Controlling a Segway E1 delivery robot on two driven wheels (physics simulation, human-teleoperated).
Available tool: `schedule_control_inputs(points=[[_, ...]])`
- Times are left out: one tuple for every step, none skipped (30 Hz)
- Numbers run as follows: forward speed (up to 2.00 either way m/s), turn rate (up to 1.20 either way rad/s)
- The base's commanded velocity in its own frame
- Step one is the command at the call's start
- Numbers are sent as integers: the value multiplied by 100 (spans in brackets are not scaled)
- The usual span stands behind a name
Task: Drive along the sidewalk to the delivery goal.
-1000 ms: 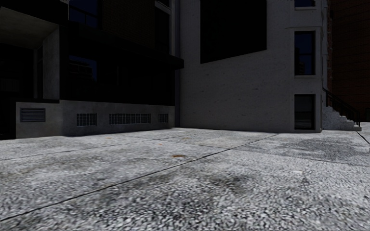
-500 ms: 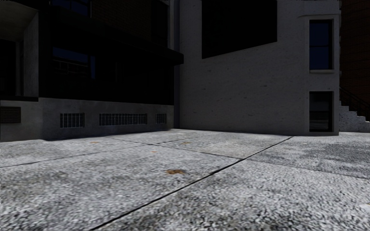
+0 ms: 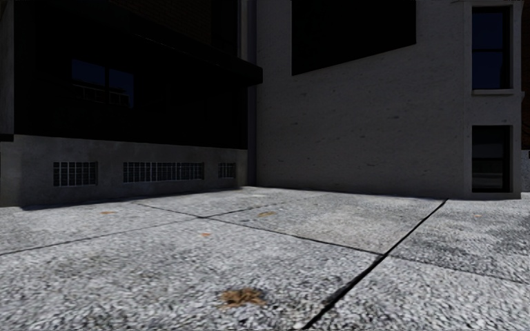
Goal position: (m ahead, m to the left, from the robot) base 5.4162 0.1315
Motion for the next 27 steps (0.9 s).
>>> schedule_control_inputs(points=[[200,0],[200,0],[200,0],[200,0],[200,0],[200,0],[200,0],[200,0],[200,0],[200,0],[200,2],[200,2],[200,3],[200,4],[200,4],[200,4],[200,4],[200,7],[200,9],[200,13],[200,15],[200,15],[200,18],[200,20],[200,22],[200,22],[200,22]])
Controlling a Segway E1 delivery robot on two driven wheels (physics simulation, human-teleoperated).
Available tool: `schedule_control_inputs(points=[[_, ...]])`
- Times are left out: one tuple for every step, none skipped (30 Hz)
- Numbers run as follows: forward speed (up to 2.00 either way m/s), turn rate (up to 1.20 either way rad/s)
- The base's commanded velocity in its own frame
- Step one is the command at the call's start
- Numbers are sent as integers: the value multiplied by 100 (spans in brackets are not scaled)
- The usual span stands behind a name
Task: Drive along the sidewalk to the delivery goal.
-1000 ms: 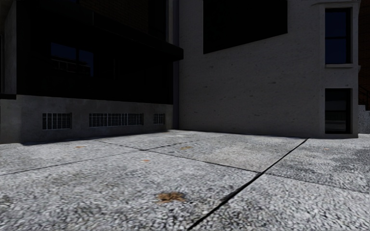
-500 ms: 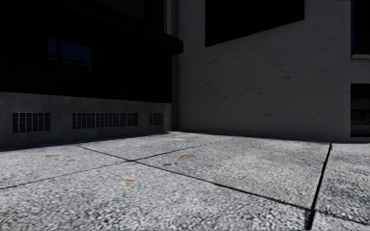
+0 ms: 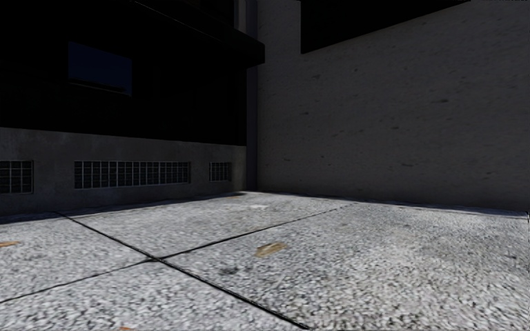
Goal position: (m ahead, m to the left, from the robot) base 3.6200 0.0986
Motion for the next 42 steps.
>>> schedule_control_inputs(points=[[200,22],[200,22],[200,22],[200,22],[200,22],[200,22],[200,22],[200,22],[200,22],[200,22],[200,22],[200,22],[200,22],[197,22],[185,22],[168,22],[168,22],[158,22],[156,22],[155,22],[154,22],[154,22],[154,21],[154,18],[154,17],[154,17],[154,17],[154,17],[154,17],[154,17],[154,17],[154,17],[154,17],[154,17],[154,17],[154,17],[154,17],[154,17],[154,17],[153,20],[153,20],[146,23]])
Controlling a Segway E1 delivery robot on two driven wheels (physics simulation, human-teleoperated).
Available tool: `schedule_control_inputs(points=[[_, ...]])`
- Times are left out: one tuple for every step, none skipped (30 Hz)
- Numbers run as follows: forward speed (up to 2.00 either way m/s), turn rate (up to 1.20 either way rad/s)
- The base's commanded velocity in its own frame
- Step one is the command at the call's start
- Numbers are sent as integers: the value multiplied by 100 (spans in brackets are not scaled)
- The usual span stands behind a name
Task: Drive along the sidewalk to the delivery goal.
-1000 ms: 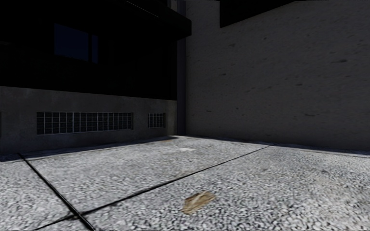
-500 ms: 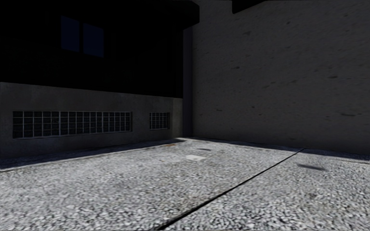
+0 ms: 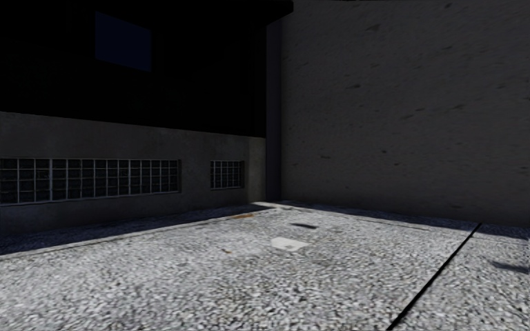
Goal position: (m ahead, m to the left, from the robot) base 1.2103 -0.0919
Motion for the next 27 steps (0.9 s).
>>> schedule_control_inputs(points=[[138,25],[131,25],[121,25],[121,25],[117,26],[115,26],[113,26],[111,26],[111,26],[110,26],[110,26],[109,26],[109,26],[109,26],[108,26],[108,26],[108,26],[108,26],[107,26],[104,26],[99,26],[93,26],[93,26],[85,29],[83,35],[81,36],[81,36]])
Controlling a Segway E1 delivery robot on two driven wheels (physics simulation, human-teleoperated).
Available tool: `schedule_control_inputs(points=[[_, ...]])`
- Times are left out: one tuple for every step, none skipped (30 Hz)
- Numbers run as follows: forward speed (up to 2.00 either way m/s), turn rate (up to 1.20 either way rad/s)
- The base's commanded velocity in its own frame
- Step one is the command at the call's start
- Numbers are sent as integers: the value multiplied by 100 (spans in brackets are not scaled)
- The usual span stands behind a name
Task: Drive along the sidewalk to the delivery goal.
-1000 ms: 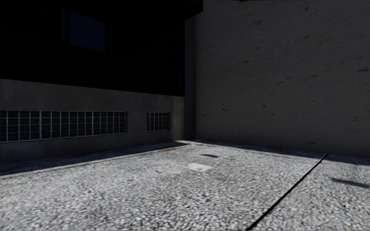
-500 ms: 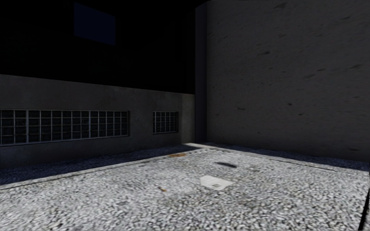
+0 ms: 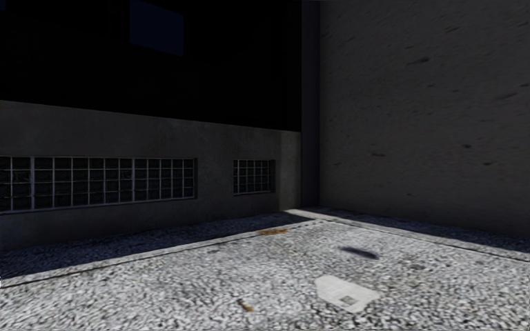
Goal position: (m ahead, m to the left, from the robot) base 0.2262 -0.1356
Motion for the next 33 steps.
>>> schedule_control_inputs(points=[[80,32],[80,27],[80,26],[79,23],[79,23],[78,13],[66,0],[0,0],[0,0],[0,0],[0,0],[0,0],[0,0],[0,0],[0,0],[0,0],[0,0],[0,0],[0,0],[0,0],[0,0],[0,0],[0,0],[0,0],[0,0],[0,0],[0,0],[0,0],[0,0],[0,0],[0,0],[0,0],[0,0]])
